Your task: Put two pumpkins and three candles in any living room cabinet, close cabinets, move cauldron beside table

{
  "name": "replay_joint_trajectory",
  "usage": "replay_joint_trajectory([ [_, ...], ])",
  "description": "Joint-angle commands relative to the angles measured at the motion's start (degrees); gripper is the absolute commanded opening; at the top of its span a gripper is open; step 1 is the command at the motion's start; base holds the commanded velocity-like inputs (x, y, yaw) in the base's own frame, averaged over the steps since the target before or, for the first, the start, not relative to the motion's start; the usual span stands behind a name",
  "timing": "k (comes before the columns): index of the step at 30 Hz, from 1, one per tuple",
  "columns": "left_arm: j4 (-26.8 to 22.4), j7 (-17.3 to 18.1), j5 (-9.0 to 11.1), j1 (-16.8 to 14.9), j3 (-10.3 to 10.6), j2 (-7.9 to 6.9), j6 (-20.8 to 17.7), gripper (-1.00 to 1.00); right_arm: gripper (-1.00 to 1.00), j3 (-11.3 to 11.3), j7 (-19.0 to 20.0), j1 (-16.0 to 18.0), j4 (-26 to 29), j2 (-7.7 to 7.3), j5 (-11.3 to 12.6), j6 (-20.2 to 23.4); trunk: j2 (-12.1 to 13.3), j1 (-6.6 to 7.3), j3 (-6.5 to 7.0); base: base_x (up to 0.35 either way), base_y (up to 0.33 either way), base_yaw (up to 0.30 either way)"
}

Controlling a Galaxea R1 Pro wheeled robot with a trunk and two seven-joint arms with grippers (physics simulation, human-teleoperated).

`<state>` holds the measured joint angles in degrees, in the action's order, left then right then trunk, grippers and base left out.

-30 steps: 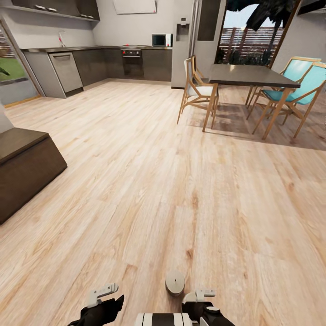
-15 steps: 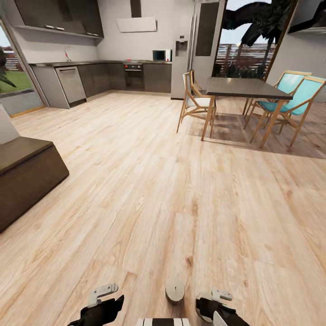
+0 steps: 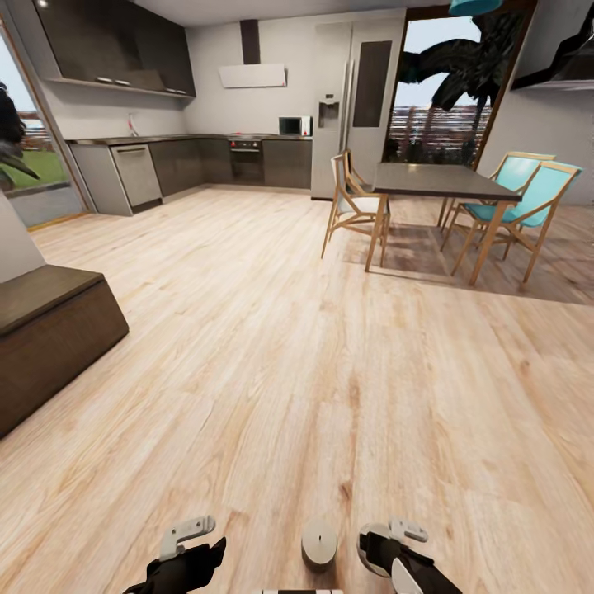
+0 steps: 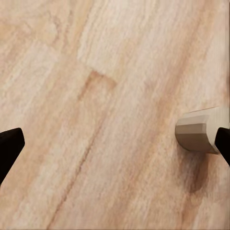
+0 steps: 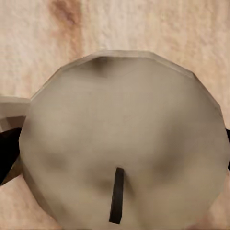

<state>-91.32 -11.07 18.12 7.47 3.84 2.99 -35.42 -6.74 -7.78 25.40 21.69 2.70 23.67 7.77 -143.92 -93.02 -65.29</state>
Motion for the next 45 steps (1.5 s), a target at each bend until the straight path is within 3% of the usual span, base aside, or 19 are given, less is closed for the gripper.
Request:
replay_joint_trajectory([
  [1, -0.1, -0.5, 0.6, 0.0, 0.0, 0.0, -0.2, 1.0, -1.0, -0.4, -0.5, 0.0, 0.2, -0.05, 0.5, 0.3, 0.0, 0.03, 0.19, 0.0, 0.0, 0.0],
  [12, -0.1, -0.6, 0.6, 0.0, 0.1, 0.06, -0.1, 1.0, -1.0, -0.3, -0.4, -0.3, 0.5, -0.04, 0.7, 0.3, 0.1, 0.31, 2.7, 0.0, 0.0, -0.07],
  [28, -0.1, -0.6, 0.6, 0.0, 0.1, 0.05, -0.1, 1.0, -1.0, -0.2, -0.2, -0.4, 0.5, -0.45, 0.7, 0.1, 0.2, 0.34, 3.37, 0.0, 0.0, -0.268],
  [35, -0.1, -0.7, 0.5, 0.0, 0.2, 0.09, -0.1, 1.0, -1.0, 4.9, 0.0, -0.4, 0.5, -0.79, 0.6, 0.1, 0.3, 0.52, 5.13, 0.0, 0.0, -0.276],
  [45, -0.1, -0.7, 0.5, 0.0, 0.2, 0.09, 0.0, 1.0, -1.0, 6.1, 0.0, -0.5, 0.5, -1.52, 0.6, 0.1, 0.4, 0.78, 7.66, 0.0, 0.0, -0.276],
])
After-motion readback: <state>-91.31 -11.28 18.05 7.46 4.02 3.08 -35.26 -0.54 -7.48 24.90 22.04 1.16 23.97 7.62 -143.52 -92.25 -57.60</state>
